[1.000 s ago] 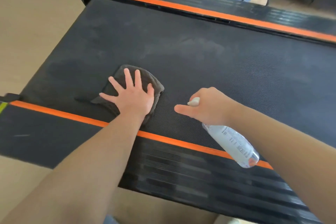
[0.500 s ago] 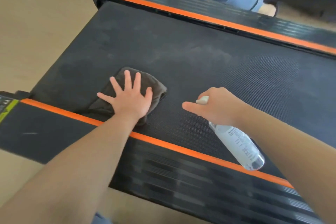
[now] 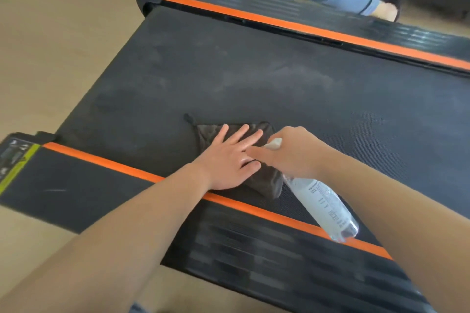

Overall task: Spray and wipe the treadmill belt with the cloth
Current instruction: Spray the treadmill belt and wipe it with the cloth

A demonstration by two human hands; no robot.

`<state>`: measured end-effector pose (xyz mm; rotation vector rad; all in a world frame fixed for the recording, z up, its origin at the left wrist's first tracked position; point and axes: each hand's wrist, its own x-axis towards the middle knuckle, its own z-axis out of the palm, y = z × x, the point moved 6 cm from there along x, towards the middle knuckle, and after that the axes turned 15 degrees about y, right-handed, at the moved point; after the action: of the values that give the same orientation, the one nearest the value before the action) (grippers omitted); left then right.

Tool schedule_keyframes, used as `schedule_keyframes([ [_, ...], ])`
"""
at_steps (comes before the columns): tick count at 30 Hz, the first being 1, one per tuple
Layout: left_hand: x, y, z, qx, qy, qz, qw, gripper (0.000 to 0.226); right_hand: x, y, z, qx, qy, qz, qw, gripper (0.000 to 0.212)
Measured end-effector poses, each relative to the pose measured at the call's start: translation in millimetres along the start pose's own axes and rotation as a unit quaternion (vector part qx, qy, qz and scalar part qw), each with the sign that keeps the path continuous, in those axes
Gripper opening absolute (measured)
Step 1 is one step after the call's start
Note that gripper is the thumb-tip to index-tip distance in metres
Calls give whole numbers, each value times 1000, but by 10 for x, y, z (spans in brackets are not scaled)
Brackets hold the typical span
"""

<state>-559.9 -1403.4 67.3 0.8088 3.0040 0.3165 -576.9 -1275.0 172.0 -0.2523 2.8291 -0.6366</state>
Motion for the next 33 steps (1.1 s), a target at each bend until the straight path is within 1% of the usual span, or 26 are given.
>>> schedule_keyframes([
  [2, -47, -241, -28, 23, -3, -37, 999, 73, -12, 9, 37, 0, -2, 4, 1000, 58],
  [4, -121, -570, -83, 45, 14, -104, 993, 71, -27, 54, 83, -5, -5, 11, 1000, 64],
  [5, -170, -782, -126, 57, 29, -147, 987, 69, -15, 67, 97, -7, -4, 13, 1000, 64],
  [7, -284, -1134, -153, 65, 34, -239, 968, 63, 4, 80, 115, -4, -6, 16, 1000, 65],
  [8, -321, -1227, -147, 68, 32, -275, 959, 63, 19, 68, 122, -5, -7, 15, 1000, 66],
  [9, -323, -1241, -149, 77, 31, -293, 952, 63, 33, 52, 118, -7, -5, 13, 1000, 67],
  [10, -313, -1188, -134, 85, 31, -295, 951, 64, 48, 25, 132, -8, -2, 8, 1000, 67],
  [11, -264, -1063, -133, 87, 32, -279, 956, 66, 63, 8, 129, -5, 3, 4, 1000, 67],
  [12, -218, -901, -123, 86, 29, -246, 965, 68, 73, -24, 138, -1, 4, 1, 1000, 65],
  [14, -163, -509, -70, 77, 10, -143, 987, 73, 91, -104, 175, 3, -10, -3, 1000, 57],
  [15, -149, -300, -42, 66, -4, -82, 994, 71, 97, -145, 196, 2, -21, -8, 1000, 53],
  [17, -135, 23, -20, 31, -27, 26, 999, 57, 120, -188, 247, 0, -27, -21, 999, 52],
  [18, -137, 104, -37, 16, -39, 60, 997, 51, 133, -201, 247, 0, -19, -23, 1000, 54],
  [19, -133, 122, -57, 7, -48, 77, 996, 48, 144, -201, 235, 0, -11, -19, 1000, 57],
  [21, -125, -1, -88, 19, -39, 75, 996, 49, 158, -190, 203, 5, -10, -9, 1000, 57],
  [22, -138, -113, -94, 42, -21, 57, 997, 54, 153, -180, 190, 5, -10, -8, 1000, 57],
  [24, -197, -407, -104, 78, -2, -6, 997, 66, 150, -154, 175, -8, -8, -11, 1000, 59],
  [26, -301, -714, -103, 96, -4, -51, 994, 69, 131, -105, 182, -37, -9, -16, 999, 60],
  [29, -456, -1122, -202, 105, 20, -113, 988, 70, 110, -93, 263, -79, -46, -22, 996, 54],
  [31, -489, -1213, -224, 107, 39, -152, 982, 71, 107, -103, 294, -61, -62, -21, 996, 54],
  [33, -483, -1185, -204, 113, 49, -170, 978, 73, 104, -131, 293, -54, -57, -32, 996, 55],
])
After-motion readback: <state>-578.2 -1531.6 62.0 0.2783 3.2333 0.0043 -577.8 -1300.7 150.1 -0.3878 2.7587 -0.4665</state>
